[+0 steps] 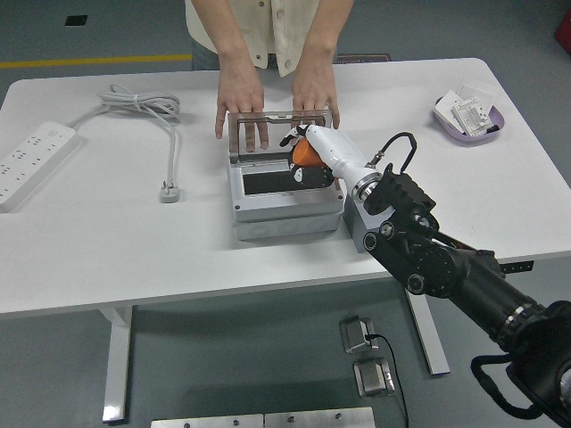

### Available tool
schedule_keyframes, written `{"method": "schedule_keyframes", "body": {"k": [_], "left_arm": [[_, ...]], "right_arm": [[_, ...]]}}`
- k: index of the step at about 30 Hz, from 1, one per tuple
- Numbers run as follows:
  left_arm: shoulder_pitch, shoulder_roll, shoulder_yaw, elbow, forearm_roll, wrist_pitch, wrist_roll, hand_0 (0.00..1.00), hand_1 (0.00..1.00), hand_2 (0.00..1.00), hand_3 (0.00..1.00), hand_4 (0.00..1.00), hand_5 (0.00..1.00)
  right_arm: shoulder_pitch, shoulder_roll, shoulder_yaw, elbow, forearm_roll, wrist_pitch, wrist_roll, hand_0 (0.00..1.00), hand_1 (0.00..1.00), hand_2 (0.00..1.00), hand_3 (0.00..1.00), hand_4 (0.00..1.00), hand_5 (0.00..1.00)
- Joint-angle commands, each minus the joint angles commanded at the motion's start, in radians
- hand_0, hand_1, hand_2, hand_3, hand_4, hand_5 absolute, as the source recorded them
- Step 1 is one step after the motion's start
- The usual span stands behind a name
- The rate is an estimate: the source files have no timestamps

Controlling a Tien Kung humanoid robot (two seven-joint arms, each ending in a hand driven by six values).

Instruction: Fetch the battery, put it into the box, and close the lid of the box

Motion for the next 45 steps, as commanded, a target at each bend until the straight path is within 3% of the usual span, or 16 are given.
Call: {"method": "schedule_keyframes", "body": {"k": [23, 24, 29, 30, 35, 36, 41, 42, 45], "left_arm": [[-0.008, 0.004, 0.006, 0.000, 0.010, -0.003, 0.004, 0.612, 0.637, 0.611, 0.598, 0.622, 0.143], [-0.008, 0.004, 0.005, 0.000, 0.010, -0.003, 0.005, 0.611, 0.637, 0.611, 0.599, 0.621, 0.142], [-0.009, 0.004, 0.003, 0.000, 0.013, -0.003, 0.005, 0.611, 0.637, 0.611, 0.599, 0.621, 0.142], [-0.009, 0.004, 0.003, 0.000, 0.013, -0.003, 0.005, 0.612, 0.637, 0.612, 0.601, 0.623, 0.139], [-0.009, 0.004, 0.003, 0.000, 0.013, -0.003, 0.005, 0.612, 0.637, 0.612, 0.601, 0.623, 0.139], [-0.010, 0.004, 0.003, 0.000, 0.013, -0.003, 0.006, 0.612, 0.637, 0.612, 0.600, 0.623, 0.139], [-0.010, 0.003, 0.006, 0.000, 0.012, -0.003, 0.006, 0.612, 0.637, 0.612, 0.600, 0.623, 0.139], [-0.010, 0.003, 0.006, 0.000, 0.011, -0.003, 0.006, 0.611, 0.637, 0.612, 0.600, 0.623, 0.138], [-0.010, 0.002, 0.008, 0.000, 0.010, -0.004, 0.006, 0.611, 0.637, 0.612, 0.600, 0.623, 0.138]], "right_arm": [[0.013, 0.000, -0.030, -0.026, 0.040, -0.005, 0.027, 0.323, 0.456, 0.592, 0.674, 0.514, 0.232], [0.013, 0.000, -0.032, -0.025, 0.045, -0.003, 0.028, 0.353, 0.455, 0.598, 0.687, 0.743, 0.373], [0.013, 0.000, -0.043, -0.019, 0.085, 0.011, 0.038, 0.353, 0.455, 0.598, 0.687, 0.743, 0.373], [0.014, 0.000, -0.047, -0.017, 0.094, 0.015, 0.041, 0.546, 0.532, 0.622, 0.732, 0.875, 0.471], [0.017, 0.000, -0.064, -0.011, 0.121, 0.026, 0.048, 0.546, 0.532, 0.622, 0.732, 0.875, 0.471], [0.017, 0.000, -0.066, -0.011, 0.123, 0.026, 0.049, 0.707, 0.621, 0.659, 0.742, 0.924, 0.540], [0.020, 0.000, -0.071, -0.012, 0.125, 0.032, 0.045, 0.707, 0.621, 0.659, 0.742, 0.924, 0.540], [0.021, 0.000, -0.071, -0.012, 0.124, 0.033, 0.045, 0.724, 0.636, 0.667, 0.746, 0.959, 0.601], [0.021, 0.000, -0.070, -0.009, 0.117, 0.035, 0.043, 0.724, 0.636, 0.667, 0.746, 0.959, 0.601]]}}
